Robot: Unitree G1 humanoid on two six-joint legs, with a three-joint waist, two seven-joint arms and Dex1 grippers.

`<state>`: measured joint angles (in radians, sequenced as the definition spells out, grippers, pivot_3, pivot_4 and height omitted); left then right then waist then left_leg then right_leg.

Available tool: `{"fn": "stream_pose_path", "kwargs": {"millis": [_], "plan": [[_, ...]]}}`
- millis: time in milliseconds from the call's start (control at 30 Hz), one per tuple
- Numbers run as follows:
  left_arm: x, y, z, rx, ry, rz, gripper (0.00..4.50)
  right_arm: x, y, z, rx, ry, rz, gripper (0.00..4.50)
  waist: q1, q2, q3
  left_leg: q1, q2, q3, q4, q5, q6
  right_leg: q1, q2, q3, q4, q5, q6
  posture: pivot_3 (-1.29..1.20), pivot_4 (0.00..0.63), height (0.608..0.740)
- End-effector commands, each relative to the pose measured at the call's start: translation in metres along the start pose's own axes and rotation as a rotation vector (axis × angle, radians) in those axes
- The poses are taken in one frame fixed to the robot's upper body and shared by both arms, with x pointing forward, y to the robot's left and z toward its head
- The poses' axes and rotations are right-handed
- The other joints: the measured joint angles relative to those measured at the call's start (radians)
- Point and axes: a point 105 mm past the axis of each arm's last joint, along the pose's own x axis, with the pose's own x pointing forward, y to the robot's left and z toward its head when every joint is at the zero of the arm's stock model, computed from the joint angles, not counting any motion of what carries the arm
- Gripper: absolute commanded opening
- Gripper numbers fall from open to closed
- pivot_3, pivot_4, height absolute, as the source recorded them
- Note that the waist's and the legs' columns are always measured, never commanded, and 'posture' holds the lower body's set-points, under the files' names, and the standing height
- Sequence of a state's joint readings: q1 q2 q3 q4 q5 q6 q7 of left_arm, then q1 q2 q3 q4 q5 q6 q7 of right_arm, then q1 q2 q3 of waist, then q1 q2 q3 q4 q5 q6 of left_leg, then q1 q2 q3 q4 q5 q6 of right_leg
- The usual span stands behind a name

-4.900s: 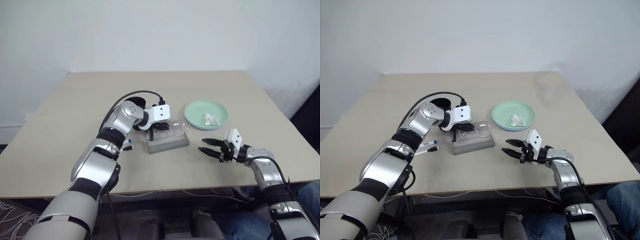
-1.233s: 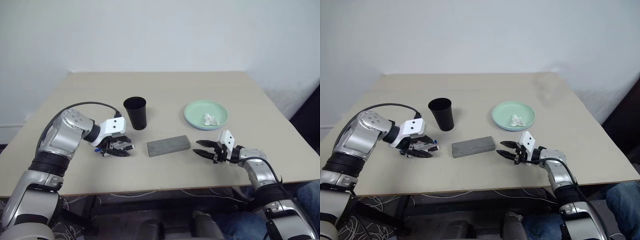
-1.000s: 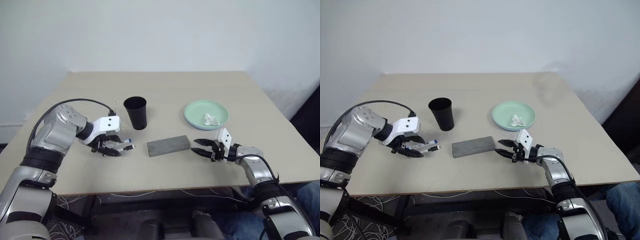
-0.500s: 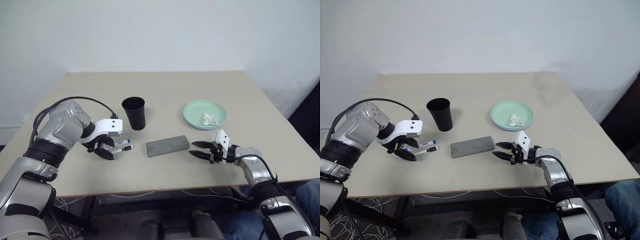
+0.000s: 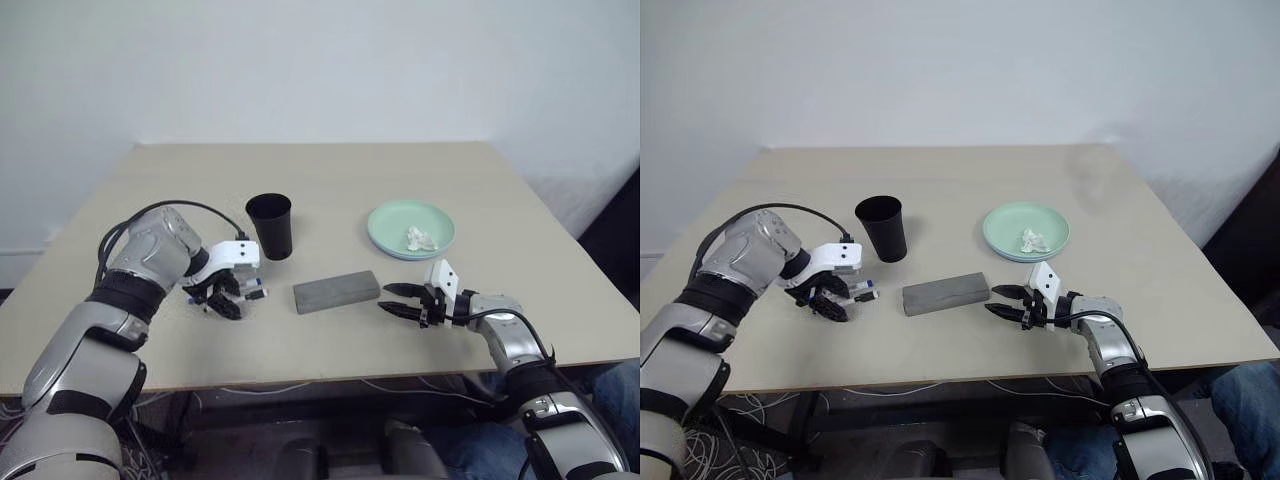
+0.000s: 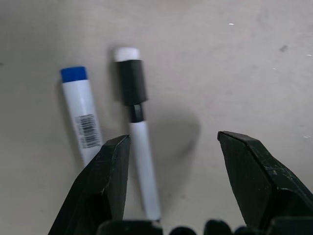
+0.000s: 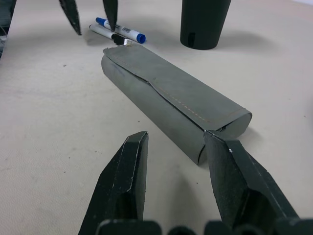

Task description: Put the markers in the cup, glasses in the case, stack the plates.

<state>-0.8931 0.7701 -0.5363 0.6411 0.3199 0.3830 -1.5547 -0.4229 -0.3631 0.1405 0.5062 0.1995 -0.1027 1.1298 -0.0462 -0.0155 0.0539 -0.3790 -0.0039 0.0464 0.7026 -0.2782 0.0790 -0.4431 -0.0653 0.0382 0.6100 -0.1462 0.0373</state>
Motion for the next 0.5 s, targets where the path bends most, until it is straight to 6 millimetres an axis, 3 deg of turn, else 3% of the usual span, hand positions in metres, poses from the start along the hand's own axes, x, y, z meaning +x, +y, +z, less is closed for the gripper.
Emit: {"fn": "stream_pose_path", "kwargs": {"millis": [33,333,500], "plan": [[-0.0061,0.0068,0.0071,0.032,0.008,0.035,3.06,-0.0013,-0.0043,0.0142,-0.042,-0.035,-0.011,1.97,0.0,0.0,0.0,0.0,0.0,0.0,0.0,0.0,0.0,0.0,0.0,0.0,0.0,0.0,0.0,0.0,0.0,0.721],[0.0005,0.0027,0.0031,0.06,0.032,0.004,3.06,-0.001,-0.0053,0.0141,-0.041,-0.034,-0.018,1.97,0.0,0.0,0.0,0.0,0.0,0.0,0.0,0.0,0.0,0.0,0.0,0.0,0.0,0.0,0.0,0.0,0.0,0.721],[0.0033,0.0005,-0.0009,0.068,0.042,-0.003,1.49,-0.0003,-0.0059,0.0148,-0.042,-0.035,-0.018,1.97,0.0,0.0,0.0,-0.001,0.0,0.0,0.0,0.0,0.0,0.0,0.0,0.0,0.0,0.0,0.0,0.0,0.0,0.721]]}}
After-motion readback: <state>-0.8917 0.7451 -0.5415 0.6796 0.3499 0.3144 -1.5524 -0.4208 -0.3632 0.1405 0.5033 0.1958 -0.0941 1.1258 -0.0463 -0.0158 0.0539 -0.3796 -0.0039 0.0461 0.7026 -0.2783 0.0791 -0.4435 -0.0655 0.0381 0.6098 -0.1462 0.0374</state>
